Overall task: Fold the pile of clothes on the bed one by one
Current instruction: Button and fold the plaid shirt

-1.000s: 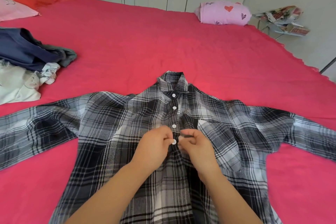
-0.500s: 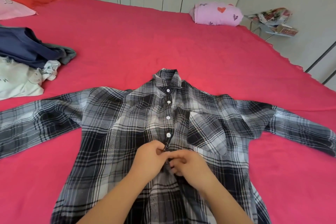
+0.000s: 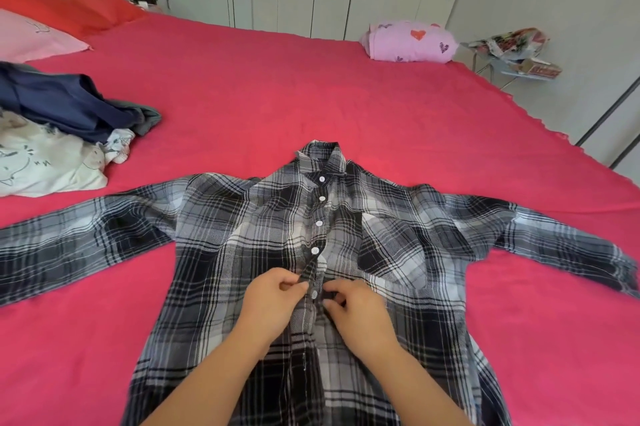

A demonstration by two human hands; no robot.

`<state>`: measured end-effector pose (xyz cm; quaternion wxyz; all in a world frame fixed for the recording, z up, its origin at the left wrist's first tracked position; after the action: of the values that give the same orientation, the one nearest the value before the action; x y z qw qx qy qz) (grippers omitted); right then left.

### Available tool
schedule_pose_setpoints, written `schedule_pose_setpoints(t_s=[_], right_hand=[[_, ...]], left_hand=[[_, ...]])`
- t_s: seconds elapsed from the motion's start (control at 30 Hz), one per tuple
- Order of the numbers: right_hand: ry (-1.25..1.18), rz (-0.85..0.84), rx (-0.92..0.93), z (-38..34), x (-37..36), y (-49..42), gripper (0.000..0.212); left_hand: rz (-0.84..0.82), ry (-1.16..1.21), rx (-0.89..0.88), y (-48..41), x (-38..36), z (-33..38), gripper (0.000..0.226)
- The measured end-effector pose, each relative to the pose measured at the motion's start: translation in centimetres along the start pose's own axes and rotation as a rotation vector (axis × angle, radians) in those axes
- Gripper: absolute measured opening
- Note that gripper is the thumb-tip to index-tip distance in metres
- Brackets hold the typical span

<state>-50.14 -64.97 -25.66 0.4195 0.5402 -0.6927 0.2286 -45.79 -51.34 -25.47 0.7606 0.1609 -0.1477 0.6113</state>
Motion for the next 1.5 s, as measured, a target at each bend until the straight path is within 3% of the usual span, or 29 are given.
schedule_pose_setpoints(t_s=[0.2,0.43,0.5,0.6,0.8,1.03,1.5], right_hand=[[-0.005,0.15,0.076,-1.6,-0.8,-1.0,0.025],[0.229,0.076,0.051,-0.6,-2.2,-1.9,0.013],[0.144,0.045,0.017,-0.3,-1.8,-1.9,0.011],[-0.071,0.008,-0.055,0.3,-0.6,-1.7,0.028],[-0.379,-0.07,-0.094,0.3,1.5,-0.5,0.02],[-0.694,-0.237,-0.204,0.4,3.0,0.4,0.009],[-0.791,-0.315,-0.307,0.0,3.5,1.3,0.007]], left_hand=[[0.032,0.008,-0.002,0.0,0.4,-0.2,0.01],[0.025,0.034,-0.016,0.2,0.3,-0.1,0.006],[0.035,0.054,-0.02,0.4,0.3,0.1,0.011],[0.043,0.063,-0.049,0.6,0.2,0.6,0.018],[0.036,-0.009,-0.163,1.1,-1.3,2.4,0.023],[0.013,0.002,-0.173,1.6,-1.7,3.1,0.019],[0.012,0.037,-0.162,2.4,-1.4,3.5,0.024]])
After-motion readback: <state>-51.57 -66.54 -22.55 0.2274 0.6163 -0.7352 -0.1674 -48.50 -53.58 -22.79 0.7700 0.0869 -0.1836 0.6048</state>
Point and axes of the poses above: each hand's wrist, its own y-axis away from the middle knuckle, its own x-axis out of the back of the hand, z = x × y, the point moved 2 cm from there along -y, towards the middle knuckle, and after that the axes turned 10 degrees about -x, right-handed, at the moved point
